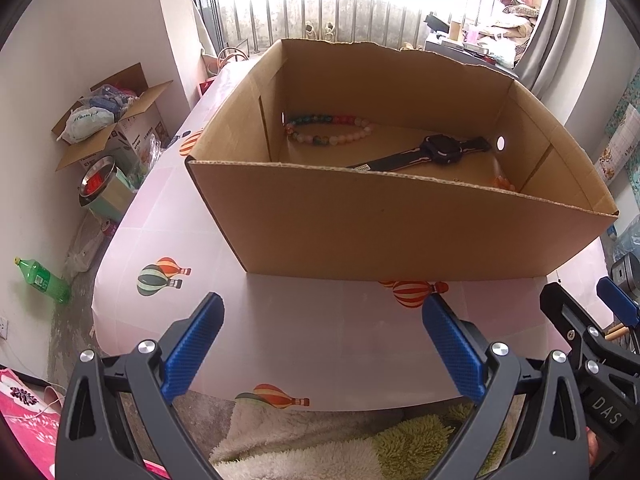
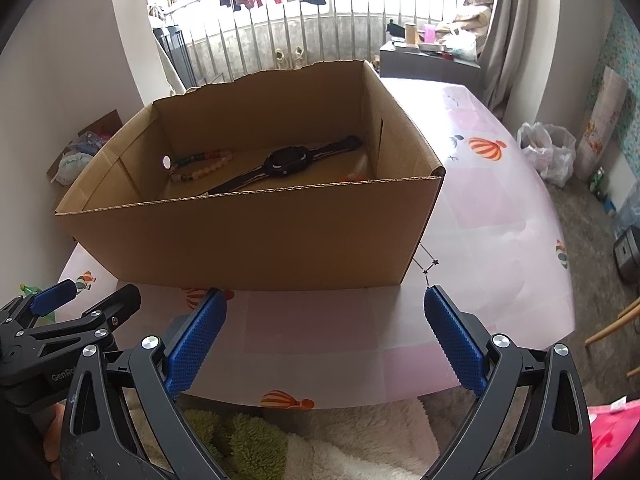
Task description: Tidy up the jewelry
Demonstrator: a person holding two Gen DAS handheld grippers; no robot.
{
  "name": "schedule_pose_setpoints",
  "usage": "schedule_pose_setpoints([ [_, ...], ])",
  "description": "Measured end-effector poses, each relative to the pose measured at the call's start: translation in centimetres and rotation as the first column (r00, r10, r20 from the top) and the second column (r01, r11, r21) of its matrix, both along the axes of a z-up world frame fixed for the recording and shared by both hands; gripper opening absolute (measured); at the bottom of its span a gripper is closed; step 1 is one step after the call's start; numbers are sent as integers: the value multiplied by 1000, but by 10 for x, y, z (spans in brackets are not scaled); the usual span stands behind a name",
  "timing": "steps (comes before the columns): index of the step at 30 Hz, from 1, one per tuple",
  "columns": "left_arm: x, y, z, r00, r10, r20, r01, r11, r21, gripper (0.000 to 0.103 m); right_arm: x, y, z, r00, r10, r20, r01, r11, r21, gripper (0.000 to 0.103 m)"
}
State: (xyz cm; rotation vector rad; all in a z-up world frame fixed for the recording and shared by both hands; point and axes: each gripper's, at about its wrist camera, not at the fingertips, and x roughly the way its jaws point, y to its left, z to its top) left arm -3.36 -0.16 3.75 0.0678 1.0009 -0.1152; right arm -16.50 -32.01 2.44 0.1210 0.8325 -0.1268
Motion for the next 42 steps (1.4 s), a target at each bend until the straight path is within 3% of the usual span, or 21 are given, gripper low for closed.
schedule_pose_setpoints([
  [42, -2, -2, 1, 1000, -3, 9, 3, 1000, 11, 97, -1, -2, -3, 1000, -16, -16, 16, 1000, 18, 95],
])
